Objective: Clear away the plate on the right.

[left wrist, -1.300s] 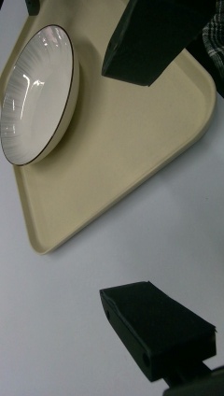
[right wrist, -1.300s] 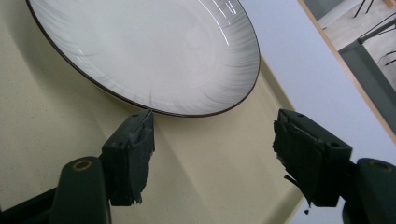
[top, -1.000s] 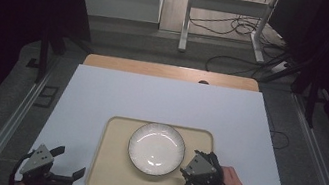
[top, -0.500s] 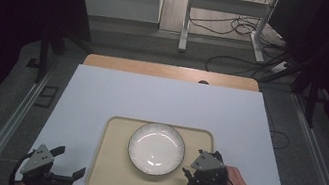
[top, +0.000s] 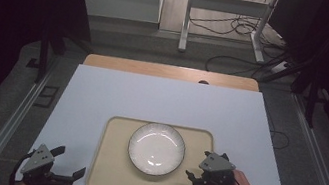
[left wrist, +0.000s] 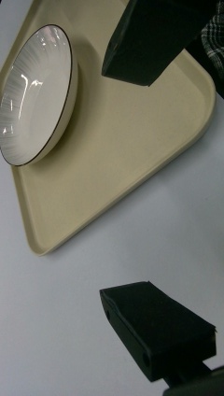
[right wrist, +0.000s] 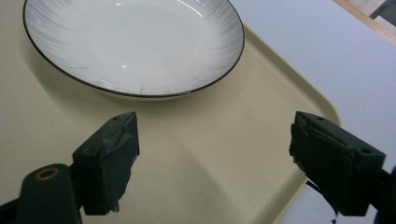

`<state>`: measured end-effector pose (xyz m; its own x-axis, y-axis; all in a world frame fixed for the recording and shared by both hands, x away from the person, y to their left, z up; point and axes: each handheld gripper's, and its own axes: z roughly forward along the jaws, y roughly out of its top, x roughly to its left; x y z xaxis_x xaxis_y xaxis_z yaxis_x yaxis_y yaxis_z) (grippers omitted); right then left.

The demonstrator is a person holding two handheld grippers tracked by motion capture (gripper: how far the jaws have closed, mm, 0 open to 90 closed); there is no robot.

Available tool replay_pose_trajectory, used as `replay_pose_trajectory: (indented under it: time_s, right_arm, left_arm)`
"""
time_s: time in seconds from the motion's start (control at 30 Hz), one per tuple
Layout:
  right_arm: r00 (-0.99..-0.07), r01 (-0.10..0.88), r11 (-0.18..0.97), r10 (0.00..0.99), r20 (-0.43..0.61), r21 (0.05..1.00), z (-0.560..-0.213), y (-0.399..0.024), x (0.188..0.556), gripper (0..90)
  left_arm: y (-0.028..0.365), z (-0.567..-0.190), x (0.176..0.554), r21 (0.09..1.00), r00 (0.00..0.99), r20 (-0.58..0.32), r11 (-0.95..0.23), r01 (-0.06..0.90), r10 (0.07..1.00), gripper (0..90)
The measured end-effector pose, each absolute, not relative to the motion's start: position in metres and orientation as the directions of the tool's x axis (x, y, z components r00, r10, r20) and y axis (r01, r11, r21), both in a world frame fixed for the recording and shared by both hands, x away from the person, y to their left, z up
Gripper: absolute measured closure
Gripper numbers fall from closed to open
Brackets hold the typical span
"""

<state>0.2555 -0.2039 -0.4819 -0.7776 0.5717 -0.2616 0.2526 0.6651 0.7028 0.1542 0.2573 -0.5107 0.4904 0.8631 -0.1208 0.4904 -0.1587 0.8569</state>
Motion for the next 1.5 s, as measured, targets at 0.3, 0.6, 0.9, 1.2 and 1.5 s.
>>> replay_pose_trajectory:
  time_s: [0.3, 0.6, 0.9, 1.2, 1.5]
  right_arm:
    - [-0.778, 0.290, 0.621, 0.596, -0.199, 0.728, -0.482, -0.212, 0.252, 10.5]
    - [-0.764, 0.315, 0.589, 0.623, -0.170, 0.745, -0.481, -0.221, 0.248, 6.1]
    - [-0.755, 0.343, 0.561, 0.642, -0.133, 0.753, -0.479, -0.229, 0.242, 4.4]
    - [-0.742, 0.360, 0.544, 0.659, -0.120, 0.758, -0.480, -0.238, 0.236, 2.8]
    - [-0.723, 0.364, 0.531, 0.679, -0.127, 0.765, -0.480, -0.244, 0.232, 2.8]
  left_arm:
    - [0.257, -0.511, 0.154, 0.857, 0.491, -0.121, -0.158, 0.490, 0.863, 0.0]
    - [0.257, -0.511, 0.154, 0.858, 0.489, -0.124, -0.155, 0.491, 0.864, 0.0]
    - [0.257, -0.511, 0.154, 0.857, 0.488, -0.124, -0.155, 0.491, 0.864, 0.0]
    - [0.257, -0.511, 0.154, 0.857, 0.489, -0.123, -0.156, 0.492, 0.864, 0.0]
    - [0.257, -0.511, 0.154, 0.856, 0.489, -0.122, -0.158, 0.492, 0.864, 0.0]
